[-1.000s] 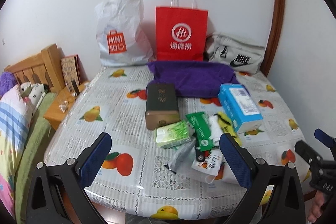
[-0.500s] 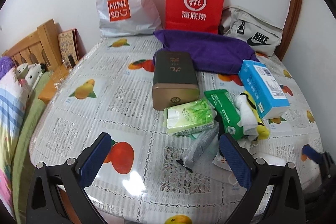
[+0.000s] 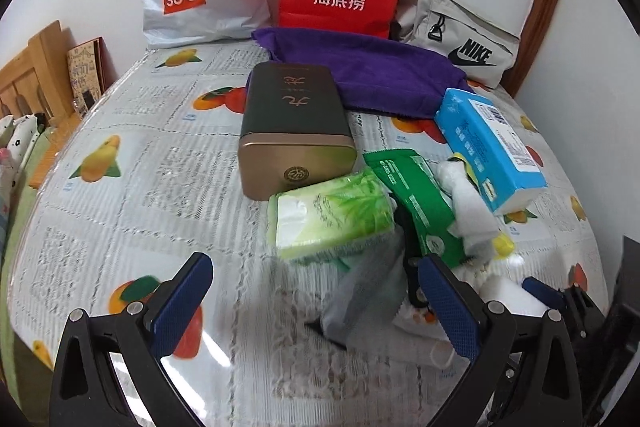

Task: Organize soft objects
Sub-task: 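Grasp the green-leaf tissue pack with the left tool while the right tool grasps the white sponge block, then carry the tissue pack and sponge block with both tools over the purple towel, then open both tools to drop the tissue pack and sponge onto the towel, then withdraw both tools from the towel back toward the remaining items, then grasp the white sock-like cloth with the left tool, then grasp the yellow Adidas pouch with the right tool while the left tool holds the white cloth, then carry the white cloth and yellow pouch with both tools onto the purple towel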

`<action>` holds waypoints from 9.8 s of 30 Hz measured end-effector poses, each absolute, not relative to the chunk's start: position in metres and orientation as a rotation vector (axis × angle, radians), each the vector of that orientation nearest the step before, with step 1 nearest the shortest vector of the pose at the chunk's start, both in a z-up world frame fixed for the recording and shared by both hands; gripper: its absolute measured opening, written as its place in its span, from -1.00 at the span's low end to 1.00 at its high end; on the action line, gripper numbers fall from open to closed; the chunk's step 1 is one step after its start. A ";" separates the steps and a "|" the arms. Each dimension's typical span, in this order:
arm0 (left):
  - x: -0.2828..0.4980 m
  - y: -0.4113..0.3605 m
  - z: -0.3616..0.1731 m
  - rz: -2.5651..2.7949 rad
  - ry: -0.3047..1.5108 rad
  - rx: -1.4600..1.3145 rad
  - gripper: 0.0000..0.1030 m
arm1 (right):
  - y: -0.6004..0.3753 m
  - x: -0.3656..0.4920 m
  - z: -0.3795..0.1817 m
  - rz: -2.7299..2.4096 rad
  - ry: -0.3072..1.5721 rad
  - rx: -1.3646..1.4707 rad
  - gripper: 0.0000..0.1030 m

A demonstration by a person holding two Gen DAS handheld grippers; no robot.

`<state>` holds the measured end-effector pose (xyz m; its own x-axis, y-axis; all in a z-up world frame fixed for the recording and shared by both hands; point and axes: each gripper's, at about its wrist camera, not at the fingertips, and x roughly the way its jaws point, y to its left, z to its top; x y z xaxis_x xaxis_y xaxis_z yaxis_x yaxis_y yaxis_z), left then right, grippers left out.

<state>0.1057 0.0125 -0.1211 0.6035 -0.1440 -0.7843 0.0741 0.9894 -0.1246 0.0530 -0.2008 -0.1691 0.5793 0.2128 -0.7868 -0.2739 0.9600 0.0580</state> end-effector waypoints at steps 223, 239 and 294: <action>0.154 0.018 -0.108 -0.271 0.927 -0.136 -0.65 | -0.208 0.141 -0.158 0.277 1.060 0.243 0.73; 0.140 0.042 -0.128 -0.261 0.950 -0.206 -0.65 | -0.193 0.132 -0.154 0.322 1.031 0.166 0.20; 0.134 0.031 -0.105 -0.227 0.943 -0.191 -0.65 | -0.276 0.068 -0.108 0.203 0.919 0.153 0.17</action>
<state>0.1342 0.0307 -0.1049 0.5668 -0.2748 -0.7767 0.1086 0.9594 -0.2602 0.0675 -0.2759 -0.1080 0.5898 0.2385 -0.7716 -0.1083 0.9701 0.2171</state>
